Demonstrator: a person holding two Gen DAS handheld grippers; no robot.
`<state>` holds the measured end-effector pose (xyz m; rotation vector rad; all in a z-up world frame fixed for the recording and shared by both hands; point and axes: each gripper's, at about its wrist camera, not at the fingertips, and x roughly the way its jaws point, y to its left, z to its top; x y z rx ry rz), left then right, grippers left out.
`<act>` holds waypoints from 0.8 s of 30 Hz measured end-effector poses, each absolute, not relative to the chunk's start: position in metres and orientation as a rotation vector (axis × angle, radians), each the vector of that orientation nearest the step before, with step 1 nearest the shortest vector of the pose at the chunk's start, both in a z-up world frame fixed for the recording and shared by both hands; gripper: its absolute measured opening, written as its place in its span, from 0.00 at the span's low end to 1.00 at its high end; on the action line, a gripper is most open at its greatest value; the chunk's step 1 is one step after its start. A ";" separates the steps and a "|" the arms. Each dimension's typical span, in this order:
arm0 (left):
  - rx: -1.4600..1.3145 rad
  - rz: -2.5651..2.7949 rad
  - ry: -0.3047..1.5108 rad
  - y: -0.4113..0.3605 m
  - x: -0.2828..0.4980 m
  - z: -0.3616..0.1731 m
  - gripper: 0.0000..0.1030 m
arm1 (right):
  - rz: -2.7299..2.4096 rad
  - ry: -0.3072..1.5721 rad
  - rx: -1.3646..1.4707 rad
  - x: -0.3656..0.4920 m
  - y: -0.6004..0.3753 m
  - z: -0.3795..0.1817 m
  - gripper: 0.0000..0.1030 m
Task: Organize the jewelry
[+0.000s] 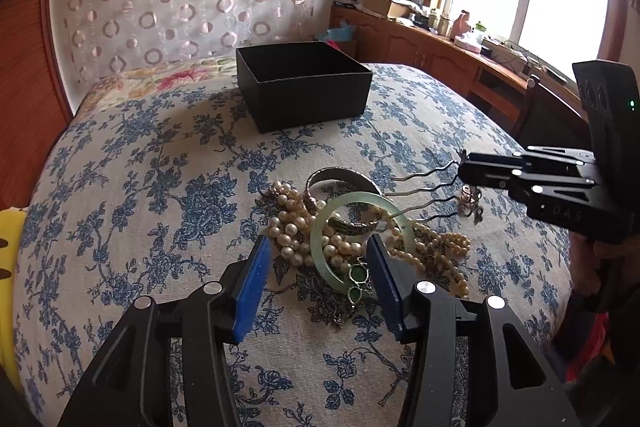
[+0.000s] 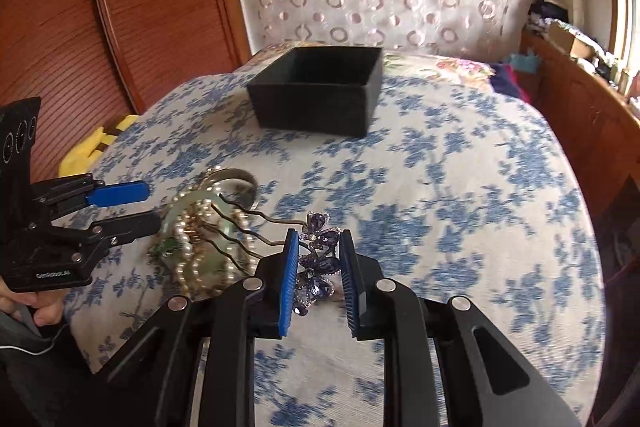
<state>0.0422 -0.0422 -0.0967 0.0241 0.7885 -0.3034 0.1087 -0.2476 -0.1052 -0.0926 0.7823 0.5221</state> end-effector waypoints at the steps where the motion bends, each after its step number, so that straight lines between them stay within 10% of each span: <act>1: 0.027 -0.305 0.790 -0.044 0.043 -0.097 0.47 | 0.516 0.780 -0.092 0.109 -0.251 -0.105 0.22; 24: 0.112 -0.361 0.830 -0.073 0.049 -0.105 0.53 | 0.429 0.794 -0.093 0.101 -0.279 -0.121 0.22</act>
